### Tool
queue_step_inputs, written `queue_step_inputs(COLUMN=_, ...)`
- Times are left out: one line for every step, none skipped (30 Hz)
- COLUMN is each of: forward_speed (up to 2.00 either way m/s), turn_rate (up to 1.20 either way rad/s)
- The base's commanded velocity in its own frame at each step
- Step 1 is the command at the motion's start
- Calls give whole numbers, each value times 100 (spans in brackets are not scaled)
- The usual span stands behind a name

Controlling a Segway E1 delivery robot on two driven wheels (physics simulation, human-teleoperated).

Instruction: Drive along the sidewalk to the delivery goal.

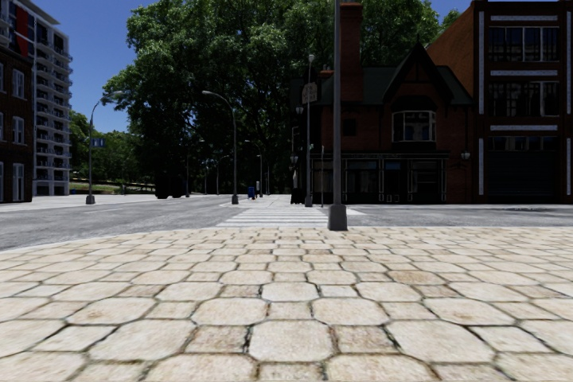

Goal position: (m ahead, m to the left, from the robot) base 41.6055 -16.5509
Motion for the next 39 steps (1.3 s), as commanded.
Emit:
queue_step_inputs(forward_speed=200, turn_rate=0)
queue_step_inputs(forward_speed=200, turn_rate=0)
queue_step_inputs(forward_speed=200, turn_rate=0)
queue_step_inputs(forward_speed=200, turn_rate=0)
queue_step_inputs(forward_speed=200, turn_rate=0)
queue_step_inputs(forward_speed=200, turn_rate=0)
queue_step_inputs(forward_speed=200, turn_rate=0)
queue_step_inputs(forward_speed=200, turn_rate=0)
queue_step_inputs(forward_speed=200, turn_rate=0)
queue_step_inputs(forward_speed=200, turn_rate=0)
queue_step_inputs(forward_speed=200, turn_rate=0)
queue_step_inputs(forward_speed=200, turn_rate=0)
queue_step_inputs(forward_speed=200, turn_rate=0)
queue_step_inputs(forward_speed=200, turn_rate=0)
queue_step_inputs(forward_speed=200, turn_rate=0)
queue_step_inputs(forward_speed=200, turn_rate=0)
queue_step_inputs(forward_speed=200, turn_rate=0)
queue_step_inputs(forward_speed=200, turn_rate=0)
queue_step_inputs(forward_speed=200, turn_rate=0)
queue_step_inputs(forward_speed=200, turn_rate=0)
queue_step_inputs(forward_speed=200, turn_rate=0)
queue_step_inputs(forward_speed=200, turn_rate=0)
queue_step_inputs(forward_speed=200, turn_rate=0)
queue_step_inputs(forward_speed=200, turn_rate=0)
queue_step_inputs(forward_speed=200, turn_rate=0)
queue_step_inputs(forward_speed=200, turn_rate=0)
queue_step_inputs(forward_speed=200, turn_rate=0)
queue_step_inputs(forward_speed=200, turn_rate=0)
queue_step_inputs(forward_speed=200, turn_rate=0)
queue_step_inputs(forward_speed=200, turn_rate=0)
queue_step_inputs(forward_speed=200, turn_rate=0)
queue_step_inputs(forward_speed=200, turn_rate=0)
queue_step_inputs(forward_speed=200, turn_rate=0)
queue_step_inputs(forward_speed=200, turn_rate=0)
queue_step_inputs(forward_speed=200, turn_rate=0)
queue_step_inputs(forward_speed=200, turn_rate=0)
queue_step_inputs(forward_speed=200, turn_rate=0)
queue_step_inputs(forward_speed=200, turn_rate=0)
queue_step_inputs(forward_speed=200, turn_rate=0)
